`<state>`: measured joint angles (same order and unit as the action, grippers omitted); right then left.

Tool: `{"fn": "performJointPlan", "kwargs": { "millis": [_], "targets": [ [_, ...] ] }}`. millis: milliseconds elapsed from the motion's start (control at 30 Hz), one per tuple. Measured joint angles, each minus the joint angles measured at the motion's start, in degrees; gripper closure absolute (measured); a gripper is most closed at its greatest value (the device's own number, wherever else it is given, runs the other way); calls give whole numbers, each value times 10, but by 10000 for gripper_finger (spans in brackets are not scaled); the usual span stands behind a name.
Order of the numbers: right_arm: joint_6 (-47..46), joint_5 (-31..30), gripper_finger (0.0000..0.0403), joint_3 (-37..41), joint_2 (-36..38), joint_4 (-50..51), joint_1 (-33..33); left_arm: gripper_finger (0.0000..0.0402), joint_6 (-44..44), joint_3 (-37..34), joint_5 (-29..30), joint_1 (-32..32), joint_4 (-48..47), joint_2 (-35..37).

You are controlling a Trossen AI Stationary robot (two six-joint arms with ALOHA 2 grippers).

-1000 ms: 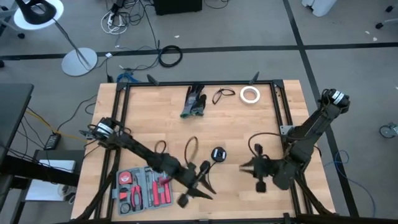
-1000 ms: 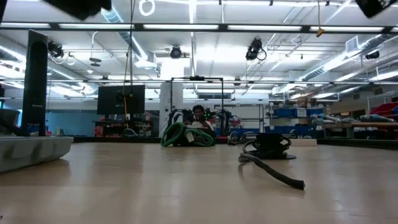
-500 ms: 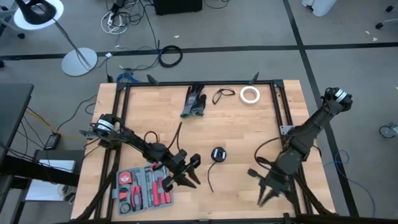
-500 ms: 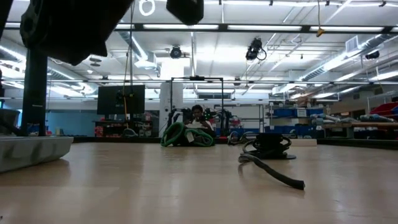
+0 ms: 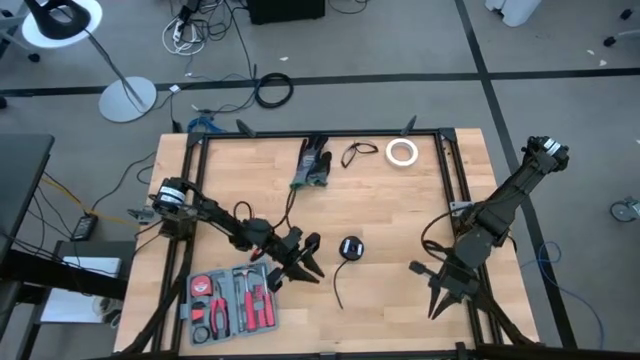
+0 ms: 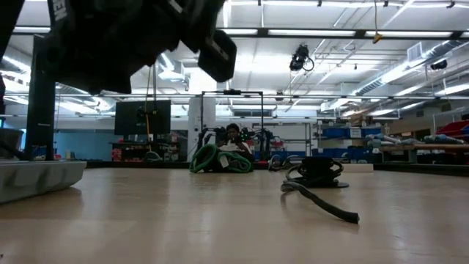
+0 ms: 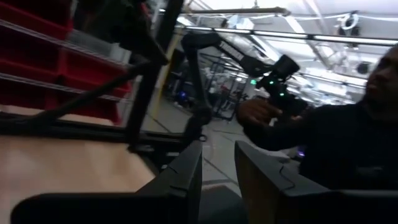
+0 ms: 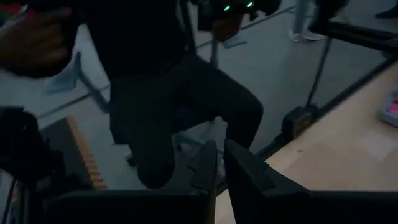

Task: Coil cords
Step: Return to Home Position

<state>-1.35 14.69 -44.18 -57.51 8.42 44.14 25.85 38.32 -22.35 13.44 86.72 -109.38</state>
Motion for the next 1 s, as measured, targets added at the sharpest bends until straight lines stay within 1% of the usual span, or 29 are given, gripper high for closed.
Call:
{"fn": "performJointPlan", "kwargs": {
  "millis": [67, 167, 233, 633, 700, 867, 1000],
  "targets": [
    [-13, -14, 372, 17, 28, 1, 0, 303, 0, -5, 0, -15, 0, 0],
    [-44, -69, 372, 26, 55, -1, -4, 303, 1, -9, 1, -34, 0, 0],
    [-48, -89, 372, 27, 64, -1, -6, 303, 2, -8, 3, -41, 11, 0],
    [-49, -96, 370, 34, 63, -70, -8, 303, 2, 39, 11, -61, 22, 0],
    [-49, -96, 370, 57, 67, -105, -11, 303, 2, 48, 12, -62, 22, 0],
    [-50, -95, 370, 161, 99, -265, -18, 303, 2, 56, 12, -62, 22, 0],
    [-50, -93, 371, 224, 111, -325, -15, 303, 2, 56, 12, -62, 16, 0]
  ]
}}
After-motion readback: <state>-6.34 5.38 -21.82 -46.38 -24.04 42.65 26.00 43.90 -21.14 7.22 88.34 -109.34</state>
